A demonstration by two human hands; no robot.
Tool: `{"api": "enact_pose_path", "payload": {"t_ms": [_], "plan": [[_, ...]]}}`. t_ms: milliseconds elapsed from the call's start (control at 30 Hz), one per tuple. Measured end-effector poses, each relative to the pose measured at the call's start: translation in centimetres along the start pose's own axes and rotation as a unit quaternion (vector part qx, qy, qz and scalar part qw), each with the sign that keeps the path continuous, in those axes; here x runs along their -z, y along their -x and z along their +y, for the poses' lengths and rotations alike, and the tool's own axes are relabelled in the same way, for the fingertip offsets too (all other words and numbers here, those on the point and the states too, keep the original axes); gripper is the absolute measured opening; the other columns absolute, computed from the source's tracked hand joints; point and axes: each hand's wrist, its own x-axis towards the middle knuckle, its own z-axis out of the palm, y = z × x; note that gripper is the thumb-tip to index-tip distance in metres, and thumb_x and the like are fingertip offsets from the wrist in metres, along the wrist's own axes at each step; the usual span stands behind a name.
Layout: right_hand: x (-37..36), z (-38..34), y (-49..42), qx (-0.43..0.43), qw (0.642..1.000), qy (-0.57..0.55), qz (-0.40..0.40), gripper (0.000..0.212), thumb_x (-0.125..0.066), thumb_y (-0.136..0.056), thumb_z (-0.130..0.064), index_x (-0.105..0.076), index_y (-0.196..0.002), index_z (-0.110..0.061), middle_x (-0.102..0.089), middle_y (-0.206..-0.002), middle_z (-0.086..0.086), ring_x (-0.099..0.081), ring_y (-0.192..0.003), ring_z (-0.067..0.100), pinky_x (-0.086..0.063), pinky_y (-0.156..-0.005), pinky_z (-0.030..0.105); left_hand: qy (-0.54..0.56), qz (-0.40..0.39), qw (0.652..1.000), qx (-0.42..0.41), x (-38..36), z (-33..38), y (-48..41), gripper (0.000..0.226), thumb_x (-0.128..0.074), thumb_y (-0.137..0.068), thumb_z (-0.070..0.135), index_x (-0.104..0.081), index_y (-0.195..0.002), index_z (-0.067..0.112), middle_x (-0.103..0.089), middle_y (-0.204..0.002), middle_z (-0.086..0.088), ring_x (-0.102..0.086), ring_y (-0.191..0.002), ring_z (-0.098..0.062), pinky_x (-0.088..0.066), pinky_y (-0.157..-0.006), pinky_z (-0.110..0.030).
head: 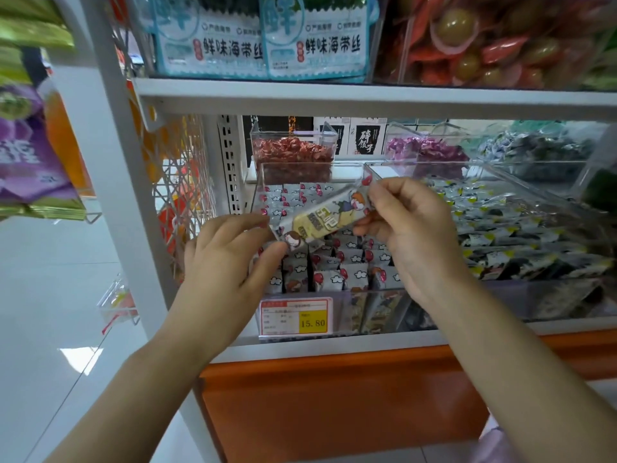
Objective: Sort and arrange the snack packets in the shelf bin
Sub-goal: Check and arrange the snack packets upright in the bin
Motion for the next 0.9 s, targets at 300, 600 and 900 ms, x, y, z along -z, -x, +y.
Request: {"api": "enact_pose_path", "payload": {"t_ms": [300, 600, 900], "plan": [[0.2, 0.4, 1.3, -0.133, 0.979, -0.153, -0.017, 0.012, -0.052, -0.088, 0.002, -0.063, -0.083, -0.002, -0.069, -0.070, 0.004, -0.067, -0.062, 0.016, -0.054, -0.056, 0.023, 0.283, 0.077, 0.950, 0.103, 0.6, 1.6, -0.2, 0.018, -0.050, -0.092, 0.030, -0.061, -0.080, 0.022, -0.061, -0.076, 0.000, -0.054, -0.064, -0.001, -0.043, -0.057, -0.007], [0.5, 0.4, 1.1, -0.181, 0.959, -0.214, -0.030, 0.011, -0.060, -0.068, -0.006, -0.064, -0.078, -0.005, -0.064, -0.058, 0.003, -0.064, -0.053, 0.011, -0.052, -0.047, 0.018, 0.533, 0.052, 0.824, 0.187, 0.6, 0.9, -0.3, 0.011, -0.059, -0.080, 0.016, -0.055, -0.077, 0.007, -0.060, -0.058, -0.003, -0.054, -0.051, -0.012, -0.048, -0.051, -0.016], [0.4, 0.9, 1.2, -0.139, 0.983, -0.114, -0.029, 0.015, -0.064, -0.075, -0.021, -0.060, -0.080, -0.008, -0.062, -0.070, 0.003, -0.063, -0.063, 0.016, -0.055, -0.057, 0.027, 0.496, 0.003, 0.854, 0.160, 0.6, 1.1, -0.2, 0.024, -0.060, -0.079, 0.031, -0.054, -0.085, 0.009, -0.069, -0.076, -0.007, -0.067, -0.066, -0.020, -0.052, -0.061, -0.036]]}}
